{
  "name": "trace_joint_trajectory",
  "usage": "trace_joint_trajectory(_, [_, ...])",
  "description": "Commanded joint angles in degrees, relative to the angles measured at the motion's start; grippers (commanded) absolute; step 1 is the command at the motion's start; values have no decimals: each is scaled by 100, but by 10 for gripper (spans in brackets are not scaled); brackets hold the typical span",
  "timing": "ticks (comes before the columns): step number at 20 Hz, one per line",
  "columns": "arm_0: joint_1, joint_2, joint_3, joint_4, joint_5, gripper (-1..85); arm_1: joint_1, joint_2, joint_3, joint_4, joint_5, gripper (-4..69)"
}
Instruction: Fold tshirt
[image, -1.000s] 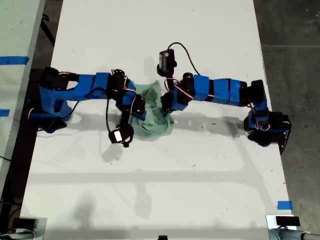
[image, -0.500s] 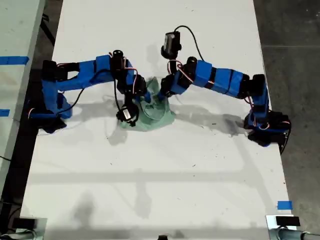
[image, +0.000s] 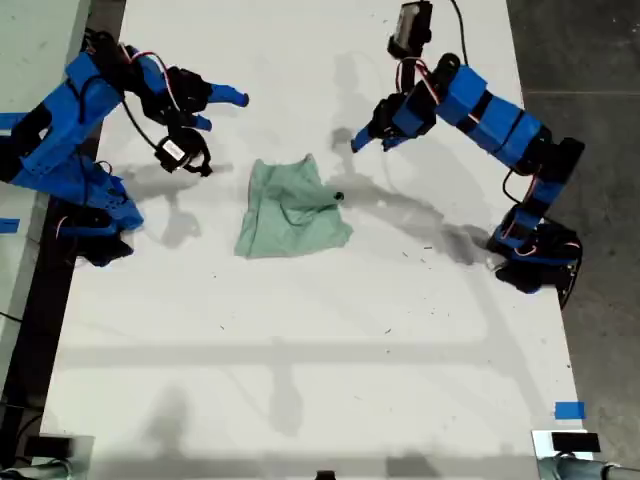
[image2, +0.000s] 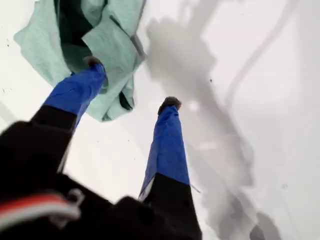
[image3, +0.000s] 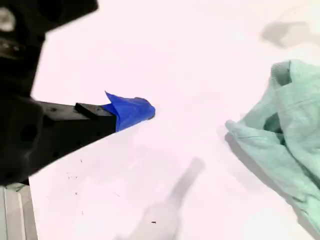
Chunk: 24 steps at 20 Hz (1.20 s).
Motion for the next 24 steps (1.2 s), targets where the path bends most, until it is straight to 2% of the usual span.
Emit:
trace_joint_trajectory(1, [-448,1380,1063,-378,211,344,431,1608,1125,-79,-185,241])
trace_joint_trajectory(2, [-536,1652,1380,-360,220,339,510,2136,1714,-123,-220,237])
trace_joint_trajectory(4, [-492,2382,2127,-677,299,268,554,3366,2971,-255,-272,223])
trace_joint_trajectory(7, [-79,3674,3393,-1248,79,64,167,5449,4896,-255,202,79])
trace_joint_trajectory(9, [439,4676,4263,-1723,53,4,-554,6855,6091,-369,835,36])
trace_joint_trajectory(11, [1301,5827,5335,-2364,-264,1,-1538,8060,7233,-888,1538,-16])
trace_joint_trajectory(13, [2074,6847,6434,-2689,-668,1,-2232,9123,8262,-1125,2145,-16])
trace_joint_trajectory(15, [2549,7866,7321,-2602,-835,1,-2593,10274,9053,-1169,2320,-16])
trace_joint_trajectory(16, [2681,8490,7813,-2426,-896,1,-2619,10600,9299,-1274,2136,-16])
trace_joint_trajectory(17, [2804,8200,7813,-2320,-1002,1,-2619,10521,9396,-1591,2004,-16])
trace_joint_trajectory(18, [2909,8086,7813,-2382,-888,1,-2663,10011,9237,-2162,1811,-16])
trace_joint_trajectory(22, [3094,8455,7840,-2259,-844,3,-2742,6064,7225,-4351,1020,-15])
trace_joint_trajectory(24, [3182,8455,7831,-2241,-861,18,-2883,4228,5906,-4975,721,-15])
